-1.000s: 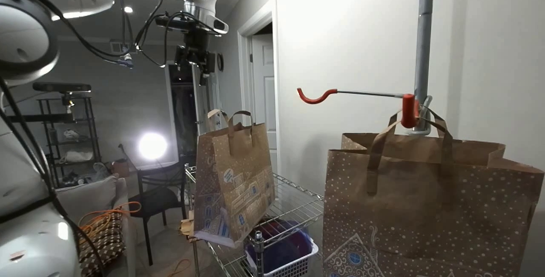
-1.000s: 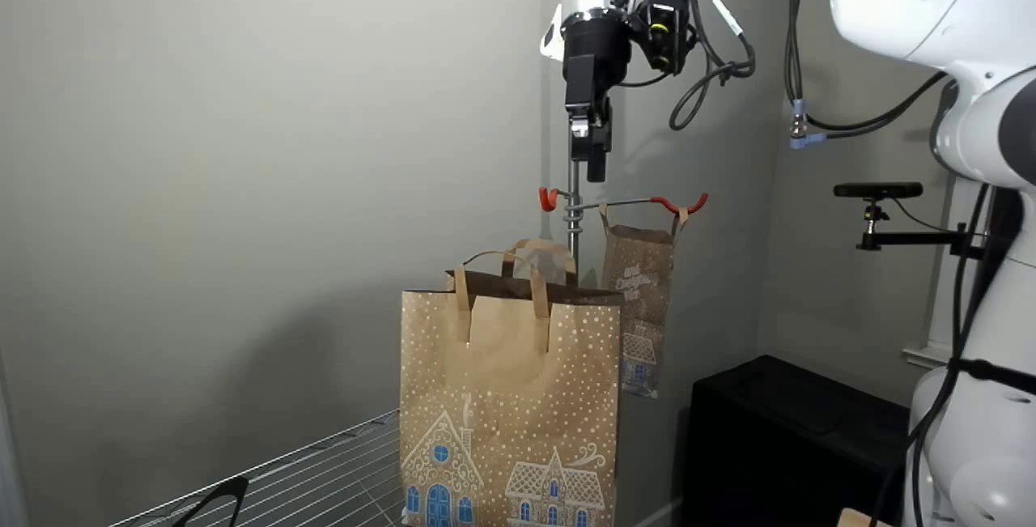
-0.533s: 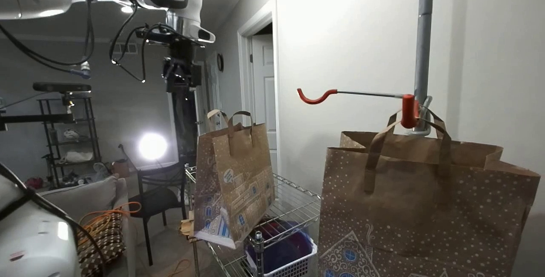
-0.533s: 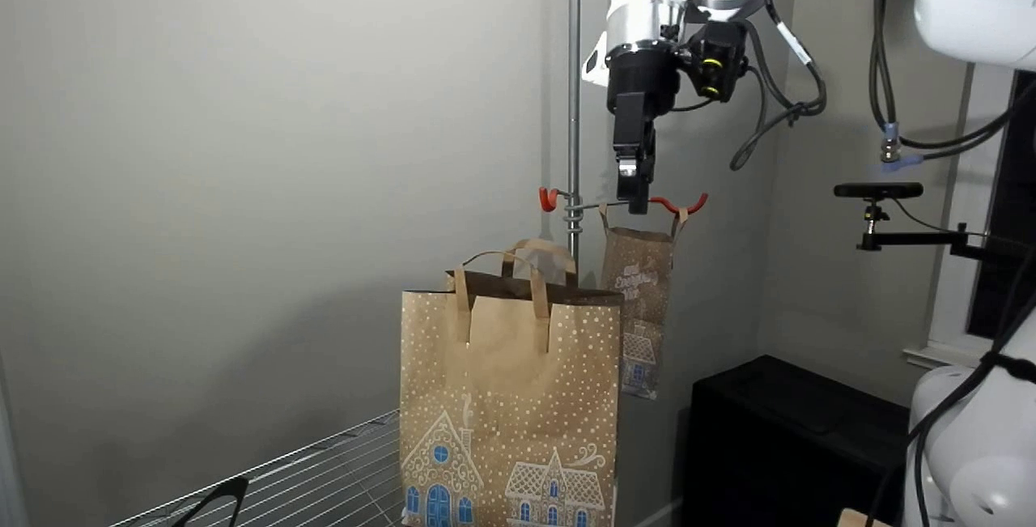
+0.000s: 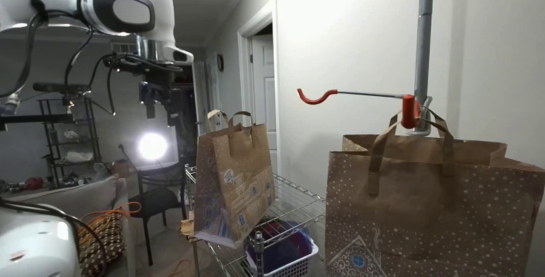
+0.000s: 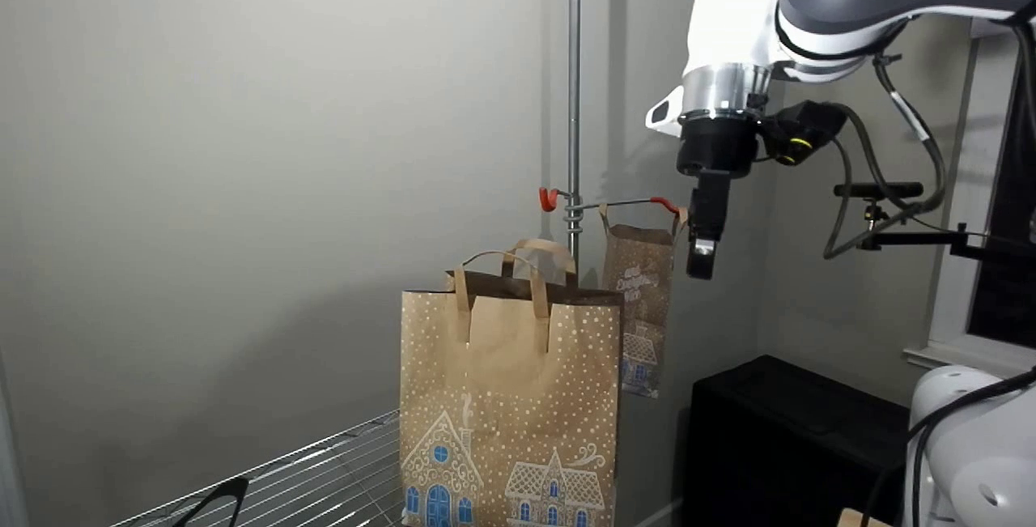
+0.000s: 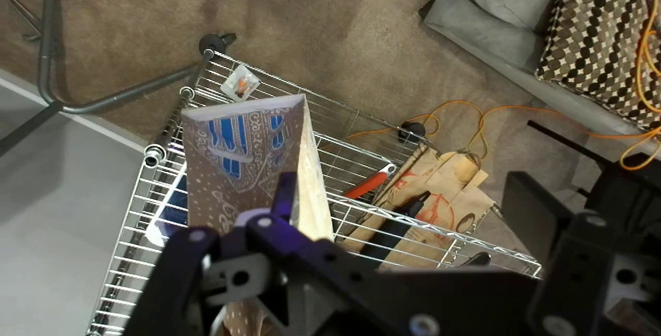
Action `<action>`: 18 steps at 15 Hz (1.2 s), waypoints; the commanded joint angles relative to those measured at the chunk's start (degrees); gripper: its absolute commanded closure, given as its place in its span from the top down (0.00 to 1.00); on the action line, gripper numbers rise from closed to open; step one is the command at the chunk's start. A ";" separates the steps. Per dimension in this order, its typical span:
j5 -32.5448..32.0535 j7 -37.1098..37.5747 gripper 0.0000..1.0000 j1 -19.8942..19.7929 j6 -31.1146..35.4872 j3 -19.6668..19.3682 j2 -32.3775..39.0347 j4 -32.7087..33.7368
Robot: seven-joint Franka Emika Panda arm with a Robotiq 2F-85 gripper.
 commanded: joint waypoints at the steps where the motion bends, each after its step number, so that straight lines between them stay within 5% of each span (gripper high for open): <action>1: -1.44 -4.67 1.00 1.03 4.60 -1.73 -11.19 -14.44; 3: -4.23 -6.79 1.00 0.02 7.90 -2.47 -13.51 -19.99; 4: -2.69 -3.49 1.00 0.56 3.78 -1.61 -9.42 -13.55; 11: -3.95 -4.79 1.00 0.65 6.72 -2.70 -12.93 -19.29; 18: -11.60 -6.70 1.00 0.04 11.08 -2.49 -5.27 -8.19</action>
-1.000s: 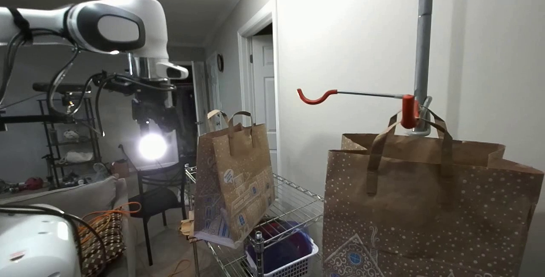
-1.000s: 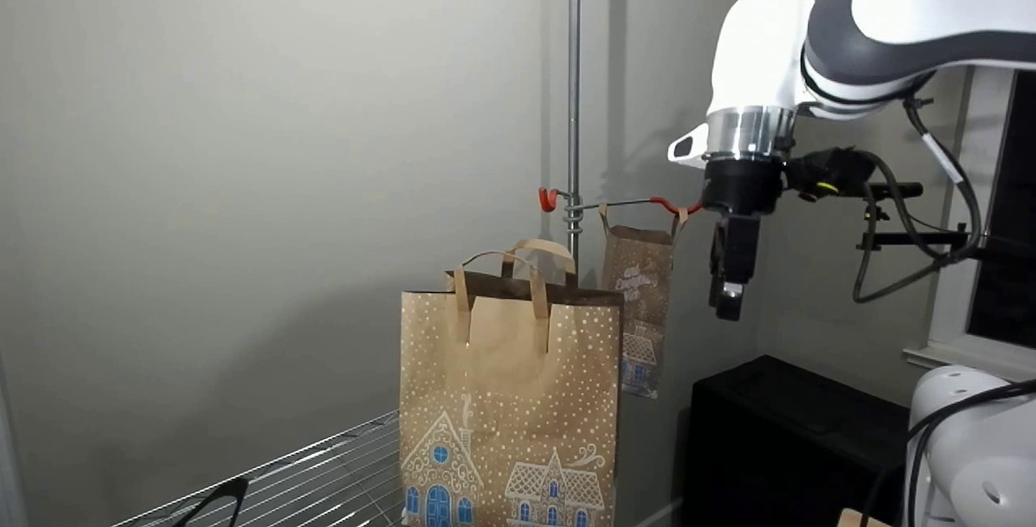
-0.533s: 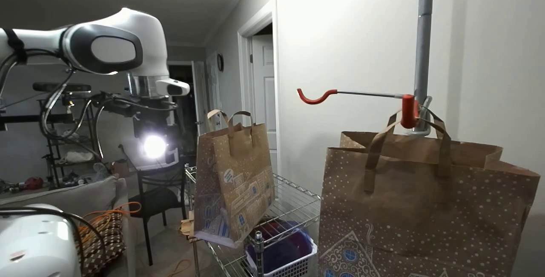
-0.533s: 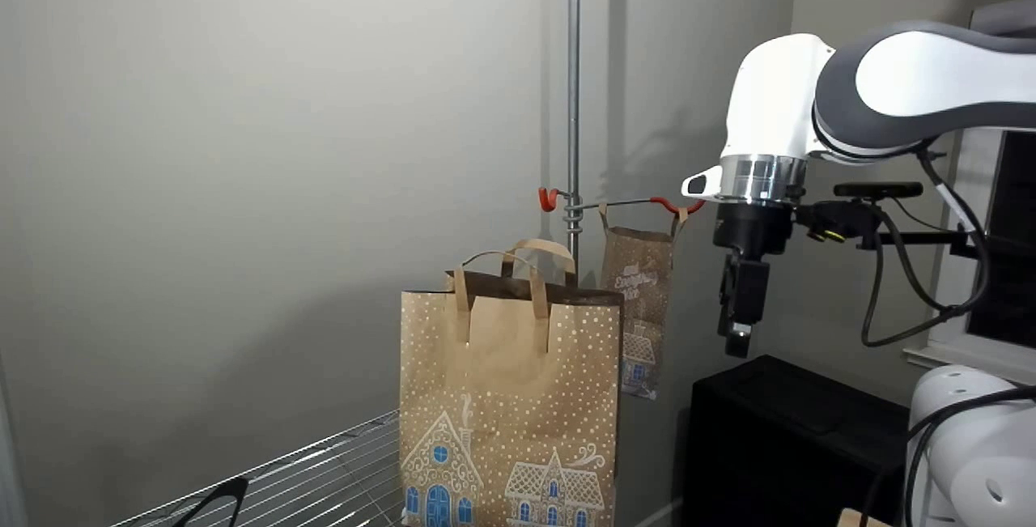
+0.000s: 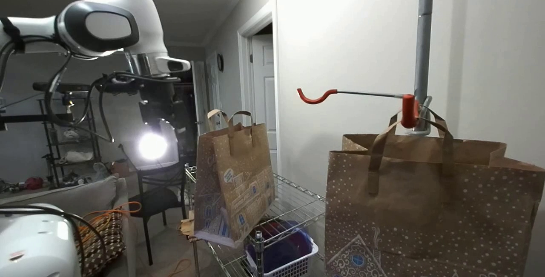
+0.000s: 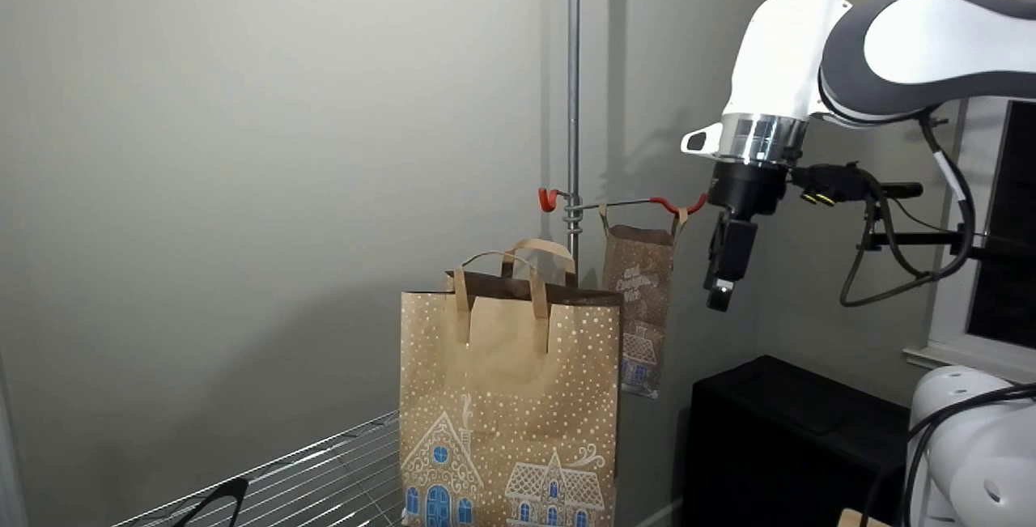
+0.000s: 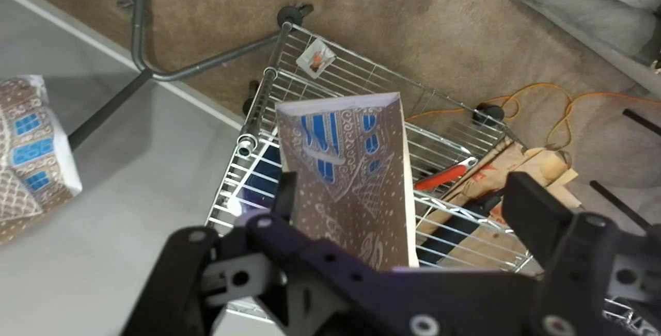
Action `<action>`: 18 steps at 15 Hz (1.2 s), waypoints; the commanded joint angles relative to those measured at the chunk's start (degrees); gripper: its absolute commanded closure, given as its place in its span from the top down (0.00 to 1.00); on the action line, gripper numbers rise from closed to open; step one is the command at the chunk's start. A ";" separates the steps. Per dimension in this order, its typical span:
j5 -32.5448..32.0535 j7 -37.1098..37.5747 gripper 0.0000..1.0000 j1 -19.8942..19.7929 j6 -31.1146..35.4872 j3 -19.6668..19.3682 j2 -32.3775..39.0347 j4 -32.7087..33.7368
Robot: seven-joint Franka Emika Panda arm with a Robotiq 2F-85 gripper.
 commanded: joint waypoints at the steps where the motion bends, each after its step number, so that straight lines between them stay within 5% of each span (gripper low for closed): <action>1: -2.16 -2.45 1.00 0.84 4.95 -0.50 7.04 5.12; 8: -2.66 -5.91 1.00 1.24 18.91 -1.86 17.76 8.95; 18: 0.16 -6.86 1.00 3.29 23.84 -3.17 28.24 16.51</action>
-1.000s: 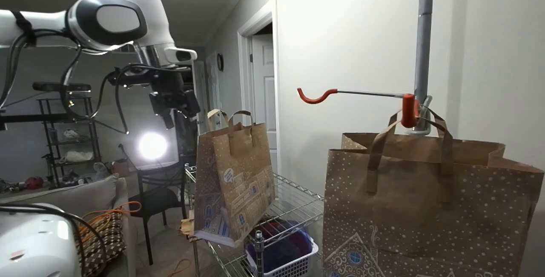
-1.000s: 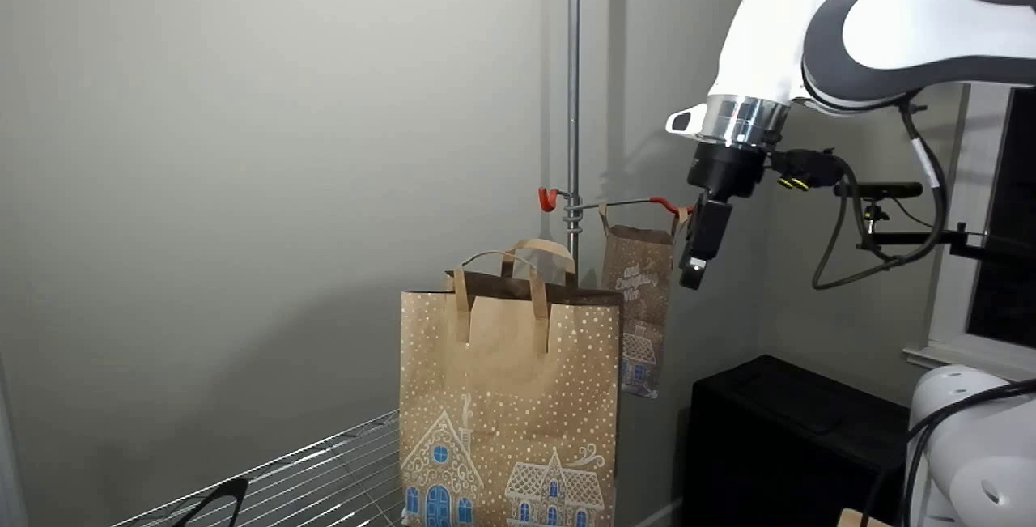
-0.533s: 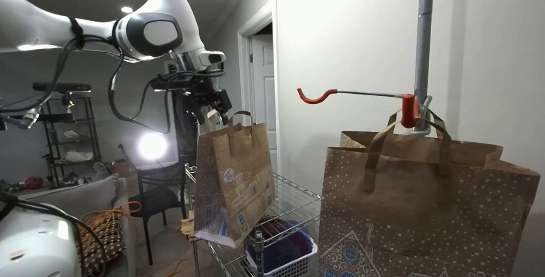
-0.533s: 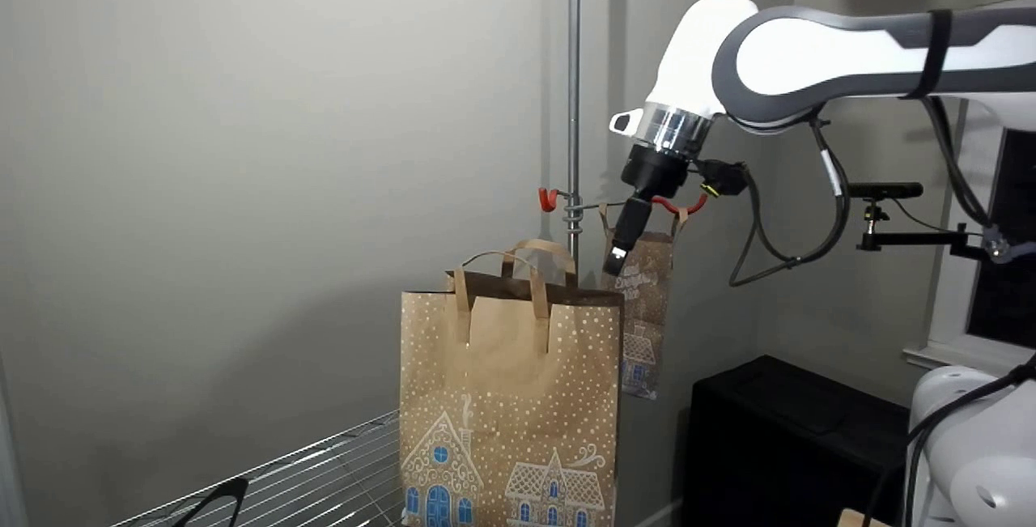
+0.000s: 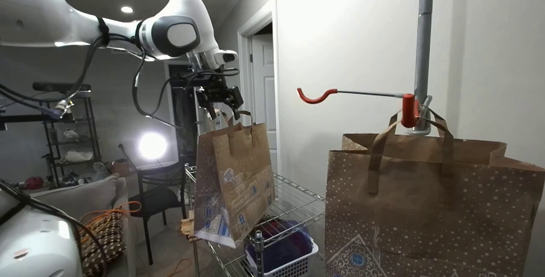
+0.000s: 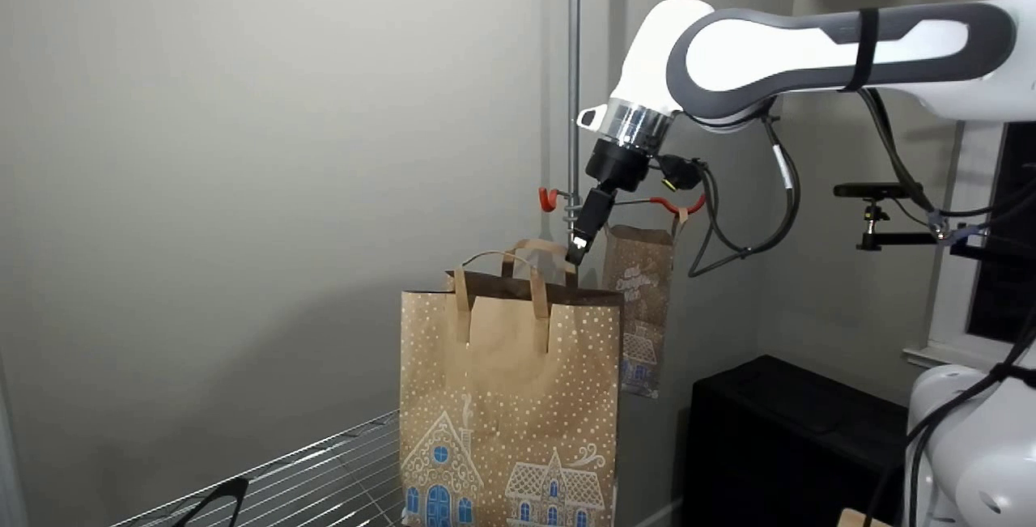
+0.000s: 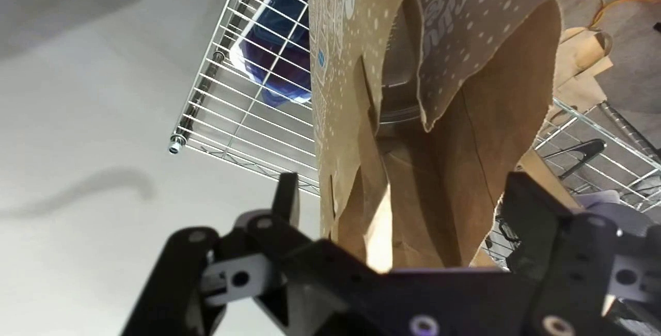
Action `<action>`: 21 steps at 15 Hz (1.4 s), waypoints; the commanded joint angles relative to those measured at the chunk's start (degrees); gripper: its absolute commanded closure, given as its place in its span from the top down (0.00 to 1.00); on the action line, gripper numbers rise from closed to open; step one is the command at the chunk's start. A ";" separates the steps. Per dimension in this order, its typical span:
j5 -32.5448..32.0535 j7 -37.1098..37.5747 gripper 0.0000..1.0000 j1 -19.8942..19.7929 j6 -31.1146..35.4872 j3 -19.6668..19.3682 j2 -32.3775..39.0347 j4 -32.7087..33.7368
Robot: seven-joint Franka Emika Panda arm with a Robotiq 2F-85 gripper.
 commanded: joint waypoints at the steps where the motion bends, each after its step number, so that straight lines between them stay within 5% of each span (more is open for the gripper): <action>1: 2.06 -1.95 1.00 1.47 2.28 -1.68 4.78 3.72; 10: 18.59 0.49 1.00 1.61 0.97 -4.70 10.76 7.53; 21: 15.69 5.58 1.00 3.78 -8.02 4.22 12.08 14.82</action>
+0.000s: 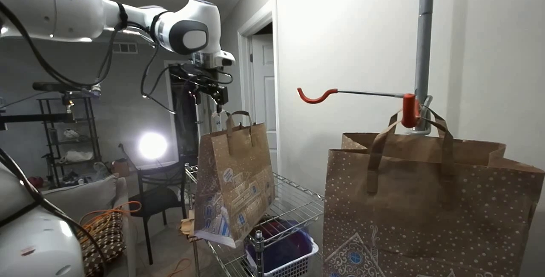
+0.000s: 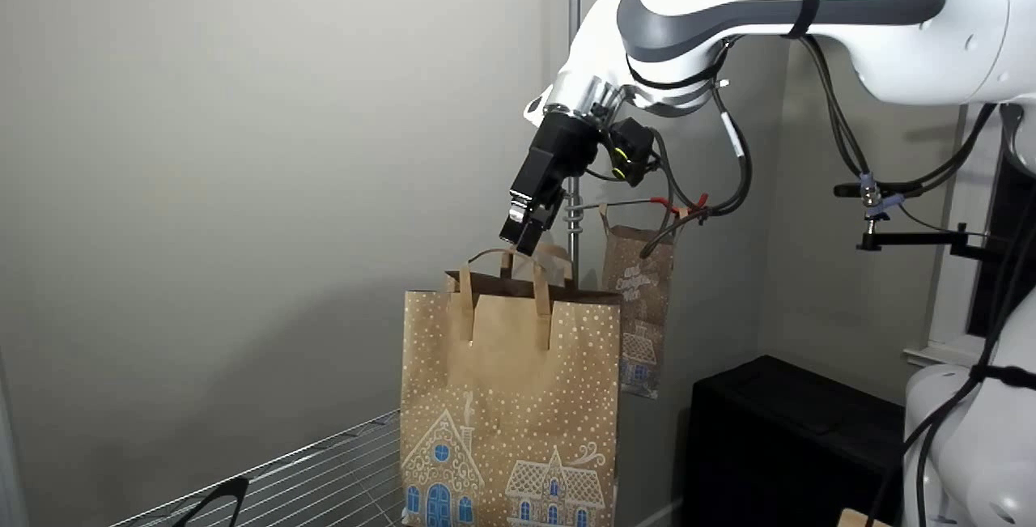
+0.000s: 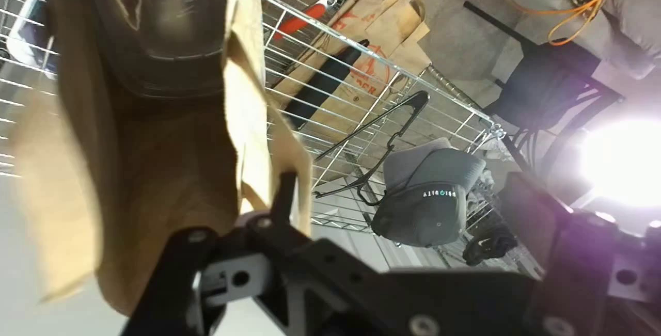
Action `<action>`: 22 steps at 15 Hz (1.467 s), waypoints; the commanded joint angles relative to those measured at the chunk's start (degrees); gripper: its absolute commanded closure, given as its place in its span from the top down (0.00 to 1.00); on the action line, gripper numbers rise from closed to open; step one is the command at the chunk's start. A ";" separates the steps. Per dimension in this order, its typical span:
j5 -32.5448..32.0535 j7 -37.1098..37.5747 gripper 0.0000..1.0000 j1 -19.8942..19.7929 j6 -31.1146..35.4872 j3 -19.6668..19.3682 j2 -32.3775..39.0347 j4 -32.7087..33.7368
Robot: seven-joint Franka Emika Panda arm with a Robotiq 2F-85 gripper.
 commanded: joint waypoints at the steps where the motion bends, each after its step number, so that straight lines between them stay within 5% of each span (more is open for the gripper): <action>1: -3.09 2.27 1.00 -0.01 -2.98 2.37 1.57 2.94; 11: -22.65 4.05 1.00 -0.69 -0.84 8.00 1.13 1.98; 22: -41.41 19.06 1.00 -1.66 -0.88 13.79 1.89 1.17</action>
